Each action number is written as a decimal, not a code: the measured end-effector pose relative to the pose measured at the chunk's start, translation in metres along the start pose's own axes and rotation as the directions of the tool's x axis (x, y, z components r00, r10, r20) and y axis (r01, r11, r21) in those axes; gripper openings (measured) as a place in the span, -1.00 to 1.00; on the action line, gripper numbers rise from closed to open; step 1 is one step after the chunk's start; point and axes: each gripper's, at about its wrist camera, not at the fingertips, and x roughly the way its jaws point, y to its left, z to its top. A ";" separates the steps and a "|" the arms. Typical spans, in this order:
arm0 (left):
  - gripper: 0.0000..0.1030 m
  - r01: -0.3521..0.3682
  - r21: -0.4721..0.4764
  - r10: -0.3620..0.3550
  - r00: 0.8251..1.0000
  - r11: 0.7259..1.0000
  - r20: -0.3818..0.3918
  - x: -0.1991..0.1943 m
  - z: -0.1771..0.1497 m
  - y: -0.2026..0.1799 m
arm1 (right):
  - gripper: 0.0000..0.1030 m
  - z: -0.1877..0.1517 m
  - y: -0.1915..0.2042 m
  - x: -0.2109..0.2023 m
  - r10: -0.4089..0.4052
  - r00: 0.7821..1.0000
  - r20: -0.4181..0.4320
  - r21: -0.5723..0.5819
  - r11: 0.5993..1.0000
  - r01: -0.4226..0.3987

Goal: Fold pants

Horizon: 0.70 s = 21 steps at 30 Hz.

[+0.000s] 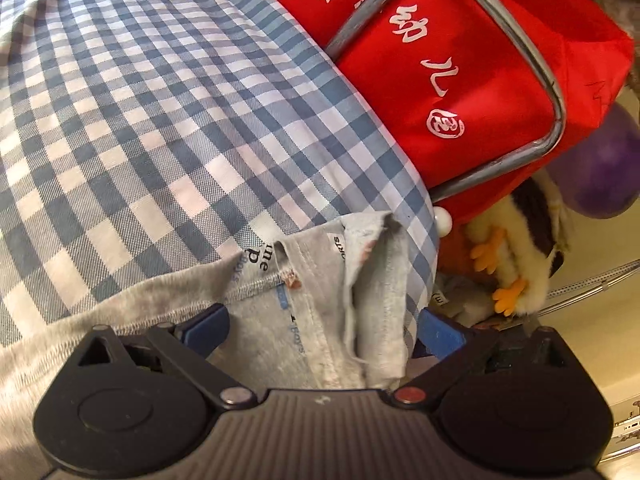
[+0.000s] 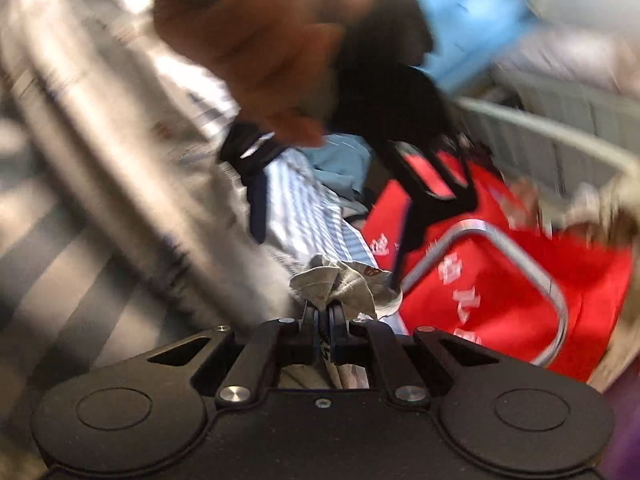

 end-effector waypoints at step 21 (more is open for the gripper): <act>0.99 0.119 -0.092 -0.117 0.993 0.989 0.022 -0.015 -0.013 0.023 | -0.99 0.006 -0.036 -0.005 0.110 0.990 0.084 0.175 0.977 -0.123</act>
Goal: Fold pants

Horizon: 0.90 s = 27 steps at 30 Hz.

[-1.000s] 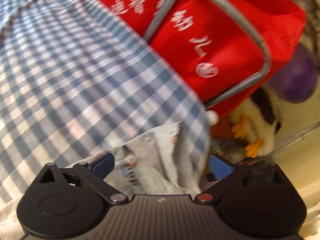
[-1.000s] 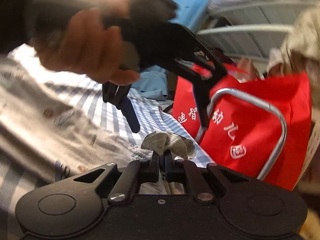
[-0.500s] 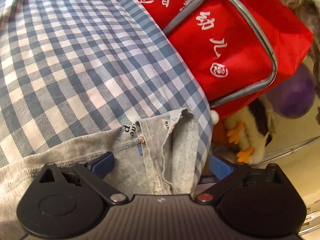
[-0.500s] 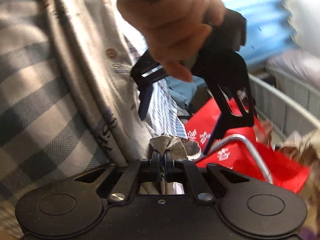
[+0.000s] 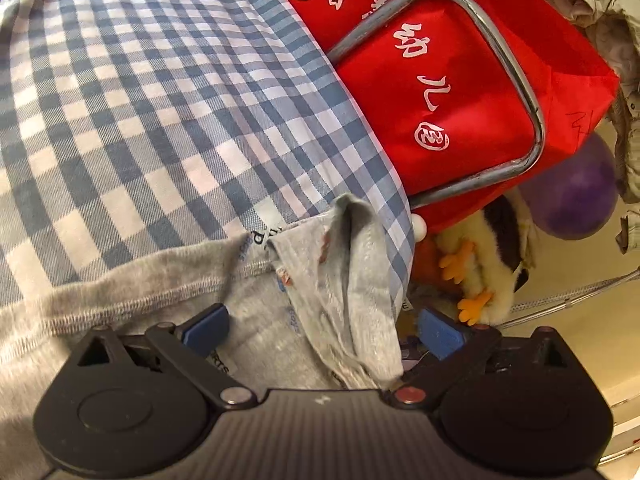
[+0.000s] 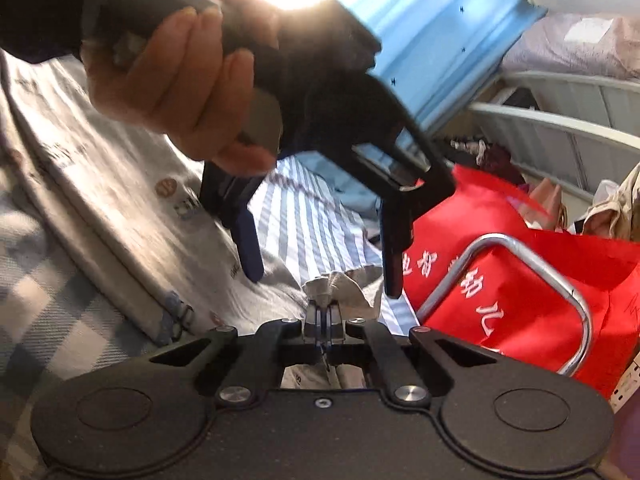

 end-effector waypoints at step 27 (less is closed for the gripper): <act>-0.85 0.020 -0.175 0.008 0.987 0.984 0.158 -0.026 -0.026 0.013 | -0.98 0.023 -0.003 -0.019 0.028 1.000 -0.013 0.111 0.993 -0.026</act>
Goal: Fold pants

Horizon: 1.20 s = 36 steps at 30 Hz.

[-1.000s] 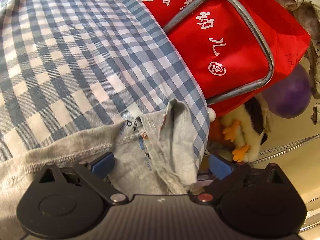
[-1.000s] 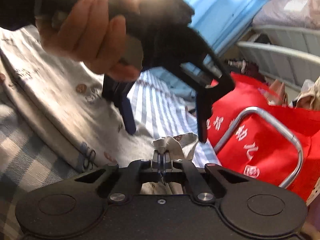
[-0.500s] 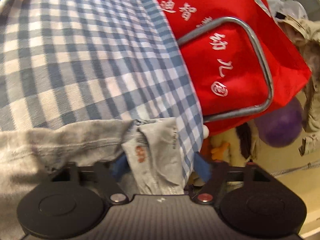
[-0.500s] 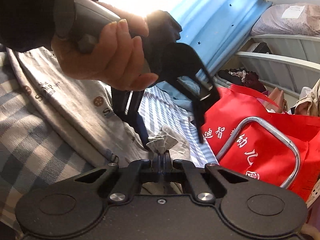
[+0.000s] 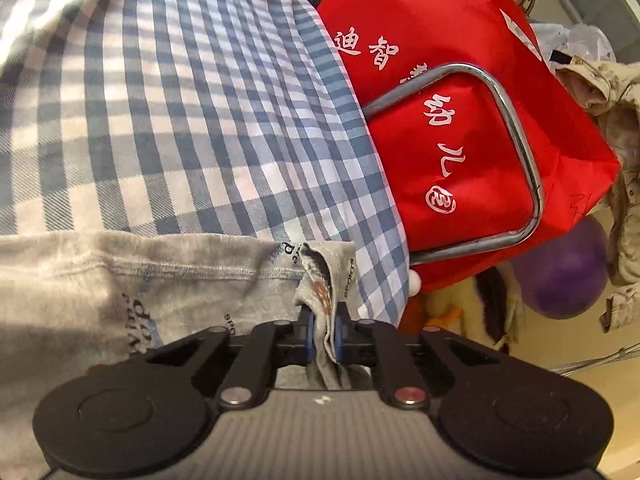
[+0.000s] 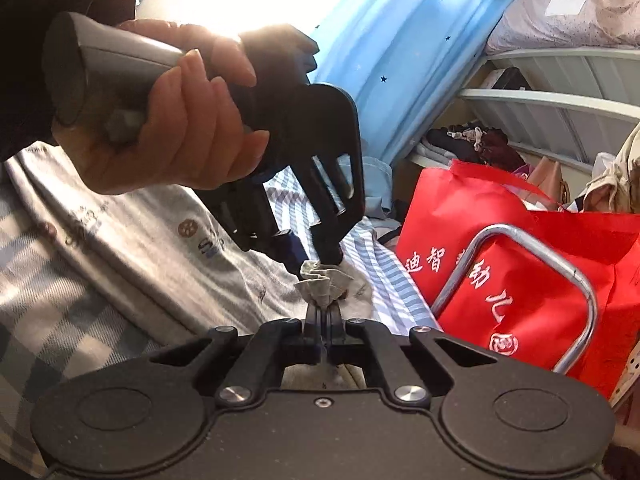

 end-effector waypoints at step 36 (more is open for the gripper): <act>-0.85 -0.370 0.299 0.339 0.928 0.879 0.152 -0.137 -0.065 0.059 | -0.96 0.079 0.120 -0.026 0.326 0.945 -0.031 0.011 0.945 -0.326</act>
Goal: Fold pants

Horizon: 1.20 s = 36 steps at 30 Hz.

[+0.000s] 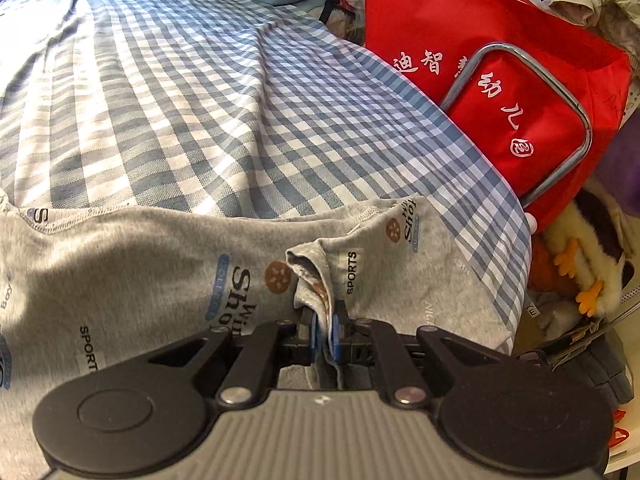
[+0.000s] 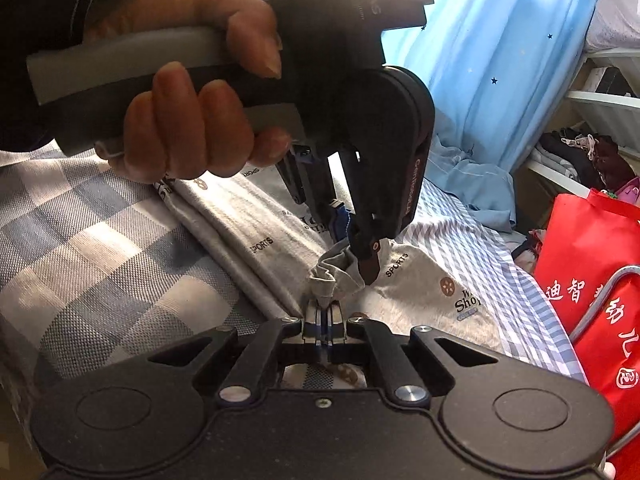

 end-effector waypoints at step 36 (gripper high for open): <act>-0.87 -0.167 0.083 0.161 0.984 0.982 0.077 -0.149 -0.007 0.100 | -0.96 0.115 0.071 0.003 0.232 0.959 0.160 -0.004 0.972 -0.234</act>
